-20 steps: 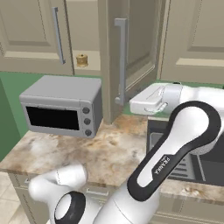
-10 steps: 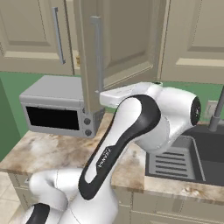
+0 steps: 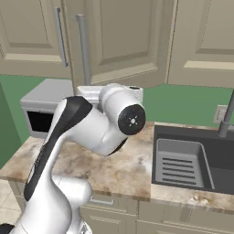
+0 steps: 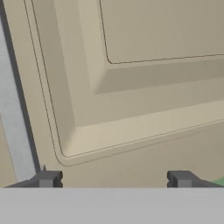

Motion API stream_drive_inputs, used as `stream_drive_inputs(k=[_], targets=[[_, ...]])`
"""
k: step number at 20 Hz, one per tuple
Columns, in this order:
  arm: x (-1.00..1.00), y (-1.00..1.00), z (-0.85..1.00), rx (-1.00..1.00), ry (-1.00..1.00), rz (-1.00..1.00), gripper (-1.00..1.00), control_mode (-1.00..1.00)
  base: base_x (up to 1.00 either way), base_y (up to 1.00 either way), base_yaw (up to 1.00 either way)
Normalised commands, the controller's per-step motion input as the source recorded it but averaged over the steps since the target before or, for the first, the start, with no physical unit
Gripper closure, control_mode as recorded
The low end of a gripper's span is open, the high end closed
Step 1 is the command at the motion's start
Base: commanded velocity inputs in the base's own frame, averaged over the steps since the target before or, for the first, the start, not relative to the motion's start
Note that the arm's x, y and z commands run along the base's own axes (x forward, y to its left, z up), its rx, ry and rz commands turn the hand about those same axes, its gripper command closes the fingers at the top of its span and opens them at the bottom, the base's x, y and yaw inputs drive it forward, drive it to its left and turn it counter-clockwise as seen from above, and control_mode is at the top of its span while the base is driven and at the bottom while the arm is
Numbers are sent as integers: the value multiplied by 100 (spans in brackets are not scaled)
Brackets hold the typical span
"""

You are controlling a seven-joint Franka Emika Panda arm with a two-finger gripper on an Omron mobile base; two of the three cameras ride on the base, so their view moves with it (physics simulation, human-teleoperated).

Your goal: Pick the candle and candle from the dining table and place them in the open cabinet. Close the cabinet after placing the objects.

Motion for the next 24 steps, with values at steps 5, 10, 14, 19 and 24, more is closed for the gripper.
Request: stream_drive_inputs(k=[5,10,14,19,24], targets=[[43,51,0,0,-2,-35,-100,-100,0,0,0],[46,51,0,0,-5,-31,-100,-100,0,0,0],[54,45,0,0,-5,-28,-100,-100,0,0,0],[33,22,0,0,-1,-19,-100,-100,0,0,0],[31,1,0,0,0,-8,-100,-100,0,0,0]])
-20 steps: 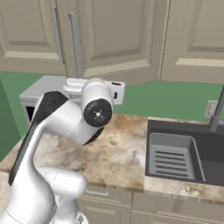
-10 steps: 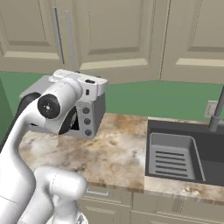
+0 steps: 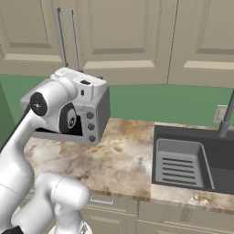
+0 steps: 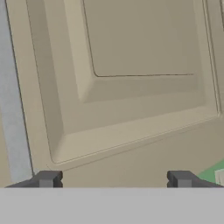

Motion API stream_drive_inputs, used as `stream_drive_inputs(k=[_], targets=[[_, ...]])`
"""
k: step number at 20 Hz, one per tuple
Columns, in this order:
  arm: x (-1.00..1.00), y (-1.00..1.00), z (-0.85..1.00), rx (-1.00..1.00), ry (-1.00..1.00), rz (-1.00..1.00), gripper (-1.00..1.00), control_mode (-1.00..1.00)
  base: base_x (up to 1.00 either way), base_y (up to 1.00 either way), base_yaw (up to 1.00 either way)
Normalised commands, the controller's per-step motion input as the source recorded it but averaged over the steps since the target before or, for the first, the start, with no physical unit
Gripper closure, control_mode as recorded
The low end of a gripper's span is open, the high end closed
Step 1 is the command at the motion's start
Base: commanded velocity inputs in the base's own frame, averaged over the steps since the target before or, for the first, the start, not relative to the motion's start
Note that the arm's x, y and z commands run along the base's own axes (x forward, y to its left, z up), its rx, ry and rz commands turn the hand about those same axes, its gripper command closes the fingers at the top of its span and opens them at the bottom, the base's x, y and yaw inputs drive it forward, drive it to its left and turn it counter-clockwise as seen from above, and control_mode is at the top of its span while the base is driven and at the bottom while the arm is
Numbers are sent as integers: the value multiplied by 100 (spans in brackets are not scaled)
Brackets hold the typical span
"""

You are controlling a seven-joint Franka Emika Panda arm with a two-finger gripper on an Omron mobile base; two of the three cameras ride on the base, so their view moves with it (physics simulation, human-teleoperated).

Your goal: Pick the candle and candle from the dining table and place them in the open cabinet. Close the cabinet after placing the objects.

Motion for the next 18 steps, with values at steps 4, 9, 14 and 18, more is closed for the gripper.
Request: stream_drive_inputs(k=[4,9,14,18], targets=[[68,-4,0,0,3,0,-100,-100,0,0,0],[66,-1,0,0,6,0,-100,-100,0,0,0],[46,0,0,0,1,3,-100,-100,0,0,0],[49,0,0,0,1,7,-100,-100,0,0,0]])
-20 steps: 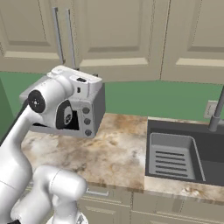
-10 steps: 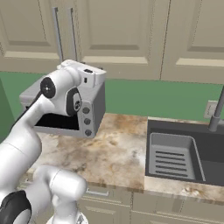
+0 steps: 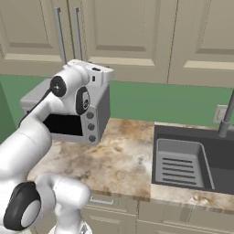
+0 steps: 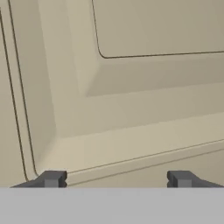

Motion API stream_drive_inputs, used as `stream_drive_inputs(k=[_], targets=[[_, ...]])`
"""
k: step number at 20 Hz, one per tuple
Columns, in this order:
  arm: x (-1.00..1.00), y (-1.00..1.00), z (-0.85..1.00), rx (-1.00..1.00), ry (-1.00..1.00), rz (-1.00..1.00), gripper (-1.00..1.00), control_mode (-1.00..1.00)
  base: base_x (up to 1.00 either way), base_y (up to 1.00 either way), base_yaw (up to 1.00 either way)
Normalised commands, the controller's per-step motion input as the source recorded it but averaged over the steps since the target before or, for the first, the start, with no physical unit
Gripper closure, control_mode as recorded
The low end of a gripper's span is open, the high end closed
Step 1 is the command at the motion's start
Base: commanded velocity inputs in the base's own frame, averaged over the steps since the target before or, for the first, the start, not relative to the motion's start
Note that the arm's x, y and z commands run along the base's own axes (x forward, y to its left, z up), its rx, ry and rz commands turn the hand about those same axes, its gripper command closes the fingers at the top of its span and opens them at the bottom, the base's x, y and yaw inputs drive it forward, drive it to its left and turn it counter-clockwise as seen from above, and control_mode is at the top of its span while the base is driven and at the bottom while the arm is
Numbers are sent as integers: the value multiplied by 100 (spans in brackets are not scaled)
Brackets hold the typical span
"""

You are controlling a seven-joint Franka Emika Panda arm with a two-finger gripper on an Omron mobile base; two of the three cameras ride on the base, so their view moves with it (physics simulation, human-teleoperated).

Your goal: Pick the candle and candle from the dining table and place them in the open cabinet. Close the cabinet after placing the objects.

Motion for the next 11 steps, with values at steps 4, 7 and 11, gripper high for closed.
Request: stream_drive_inputs(k=[4,7,11], targets=[[54,-3,0,0,0,10,-100,-100,0,0,0],[58,-4,0,0,0,10,-100,-100,0,0,0],[36,-2,0,0,6,2,-100,-100,0,0,0]])
